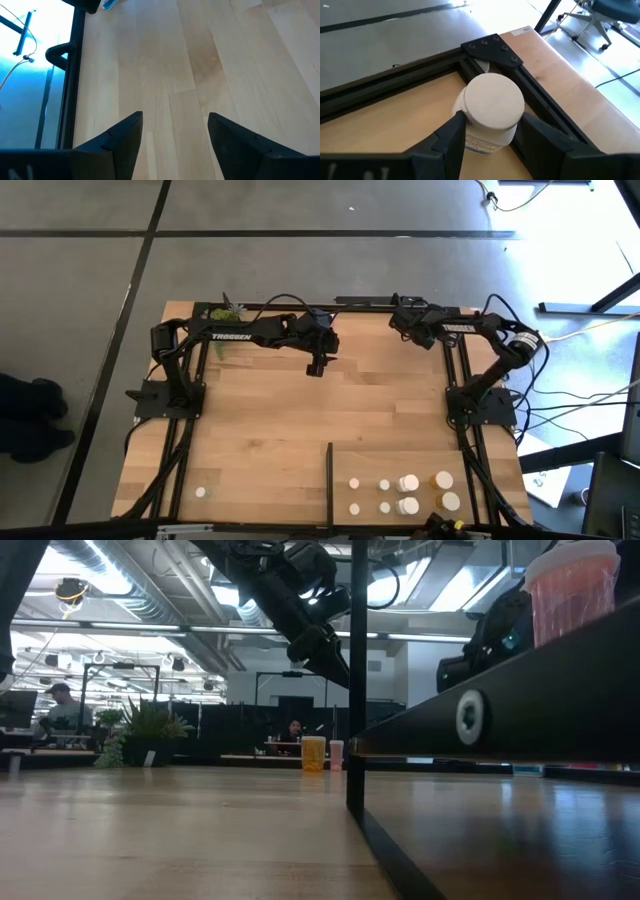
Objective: Pick and place medicine bottles onto shelf by color
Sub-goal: Put the white pill bottle on the shelf aligned with the other white pill bottles
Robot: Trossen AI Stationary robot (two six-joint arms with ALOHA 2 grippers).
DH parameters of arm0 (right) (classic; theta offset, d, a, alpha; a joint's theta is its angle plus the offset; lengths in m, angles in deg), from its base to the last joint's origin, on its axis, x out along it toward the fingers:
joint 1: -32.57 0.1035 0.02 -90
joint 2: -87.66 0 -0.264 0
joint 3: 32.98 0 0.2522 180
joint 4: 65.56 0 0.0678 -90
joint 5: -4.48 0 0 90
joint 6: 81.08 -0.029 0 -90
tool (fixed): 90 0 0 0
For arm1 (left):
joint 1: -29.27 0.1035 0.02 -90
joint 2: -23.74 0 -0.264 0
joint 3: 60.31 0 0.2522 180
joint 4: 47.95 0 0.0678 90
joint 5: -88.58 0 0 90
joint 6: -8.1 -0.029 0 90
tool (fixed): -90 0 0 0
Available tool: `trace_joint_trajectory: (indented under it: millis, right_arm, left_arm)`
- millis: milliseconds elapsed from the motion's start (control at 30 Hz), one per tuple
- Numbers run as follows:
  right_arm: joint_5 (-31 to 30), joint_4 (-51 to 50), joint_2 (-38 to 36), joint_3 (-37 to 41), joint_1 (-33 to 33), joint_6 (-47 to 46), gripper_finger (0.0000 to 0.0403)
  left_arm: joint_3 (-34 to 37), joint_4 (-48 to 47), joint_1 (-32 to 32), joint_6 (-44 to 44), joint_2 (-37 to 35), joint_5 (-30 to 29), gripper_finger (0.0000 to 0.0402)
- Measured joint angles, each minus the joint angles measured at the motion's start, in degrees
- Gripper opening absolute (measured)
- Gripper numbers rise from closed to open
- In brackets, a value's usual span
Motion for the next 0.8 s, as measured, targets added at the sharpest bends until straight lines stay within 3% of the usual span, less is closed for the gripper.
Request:
trace_joint_trajectory:
  millis: [800]
  right_arm:
    - [0.8,-0.4,-1.0,-0.1,2.2,0.1,0.0166]
  left_arm:
    - [0.0,0.0,0.0,0.0,0.0,0.0,0.0219]
